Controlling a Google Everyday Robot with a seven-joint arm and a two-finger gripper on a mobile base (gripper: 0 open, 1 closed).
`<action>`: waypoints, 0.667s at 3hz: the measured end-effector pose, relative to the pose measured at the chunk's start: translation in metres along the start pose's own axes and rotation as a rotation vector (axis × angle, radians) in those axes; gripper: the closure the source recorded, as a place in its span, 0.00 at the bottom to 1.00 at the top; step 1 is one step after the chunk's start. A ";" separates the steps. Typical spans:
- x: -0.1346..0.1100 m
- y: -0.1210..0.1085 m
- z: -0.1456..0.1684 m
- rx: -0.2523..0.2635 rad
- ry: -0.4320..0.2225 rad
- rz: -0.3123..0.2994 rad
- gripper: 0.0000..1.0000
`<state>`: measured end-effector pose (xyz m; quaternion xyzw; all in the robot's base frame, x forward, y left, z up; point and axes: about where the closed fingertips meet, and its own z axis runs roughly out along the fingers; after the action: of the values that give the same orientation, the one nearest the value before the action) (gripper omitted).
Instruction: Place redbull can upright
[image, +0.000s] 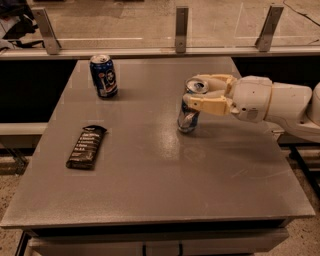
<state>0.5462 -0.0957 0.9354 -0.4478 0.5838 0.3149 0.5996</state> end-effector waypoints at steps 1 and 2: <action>-0.001 0.001 0.002 -0.004 -0.001 -0.001 0.12; -0.002 0.002 0.004 -0.008 -0.001 -0.002 0.00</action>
Offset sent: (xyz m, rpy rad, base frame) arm -0.0003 0.0023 0.0005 -0.0003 -0.0006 0.0039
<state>0.5456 -0.0906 0.9364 -0.4507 0.5815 0.3171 0.5984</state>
